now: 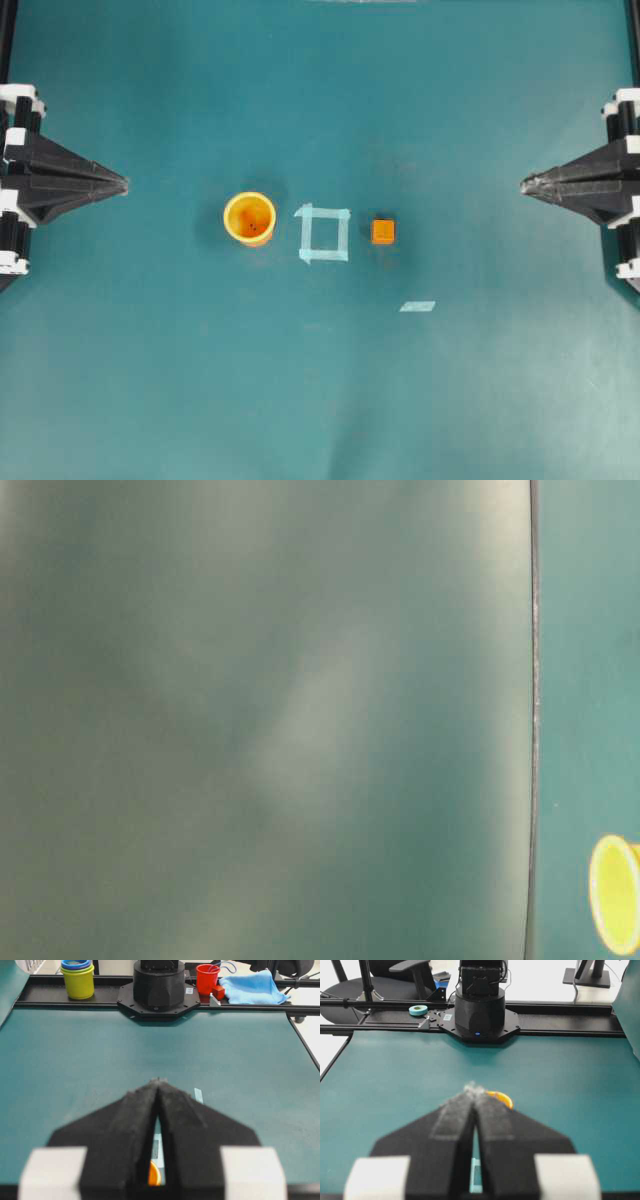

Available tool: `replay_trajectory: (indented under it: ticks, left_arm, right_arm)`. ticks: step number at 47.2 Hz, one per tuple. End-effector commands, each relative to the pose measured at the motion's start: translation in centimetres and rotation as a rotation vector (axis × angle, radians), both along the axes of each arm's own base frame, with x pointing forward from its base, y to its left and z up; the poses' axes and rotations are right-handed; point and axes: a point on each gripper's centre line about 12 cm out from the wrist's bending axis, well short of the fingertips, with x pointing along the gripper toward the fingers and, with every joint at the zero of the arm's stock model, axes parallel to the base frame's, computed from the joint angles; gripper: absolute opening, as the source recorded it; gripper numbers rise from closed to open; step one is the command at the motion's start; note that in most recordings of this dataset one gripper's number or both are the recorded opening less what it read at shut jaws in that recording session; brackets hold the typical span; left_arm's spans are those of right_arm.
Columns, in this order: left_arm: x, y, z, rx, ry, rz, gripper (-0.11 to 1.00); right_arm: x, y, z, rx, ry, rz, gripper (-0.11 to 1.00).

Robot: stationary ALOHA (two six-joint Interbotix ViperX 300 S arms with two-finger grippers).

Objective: Move the cup to the left with left arm.
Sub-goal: 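Open the left gripper at its start position beside the table edge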

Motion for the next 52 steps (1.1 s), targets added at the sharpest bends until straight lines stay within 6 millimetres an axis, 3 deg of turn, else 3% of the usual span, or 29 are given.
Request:
replay_trajectory:
  ticks: [1,30,35,44,47,52]
  left_arm:
    - [0.2,-0.1,-0.1,0.035,0.038,-0.004,0.0]
    - [0.3,0.0,-1.0,0.036,0.106,-0.003,0.03]
    - [0.3,-0.1,-1.1,0.036,0.109,-0.005,0.16]
    - [0.2,0.0,-1.6,0.036,0.121,-0.003,0.52]
    - [0.2,0.0,-2.1,0.036,0.135,-0.001,0.59]
    - [0.6,0.3,-3.4,0.035,0.186,0.012,0.59]
  right_arm:
    - [0.3,0.0,1.6,-0.002,-0.043,-0.001,-0.01]
    - [0.3,0.0,2.0,-0.003,-0.054,0.0,0.0]
    - [0.4,0.0,2.1,0.001,-0.052,0.001,0.0]
    - [0.4,0.0,2.2,0.001,-0.054,0.001,0.0]
    - [0.4,0.0,2.2,0.001,-0.054,0.001,0.0]
    - [0.4,0.0,2.2,0.003,-0.055,0.001,0.0]
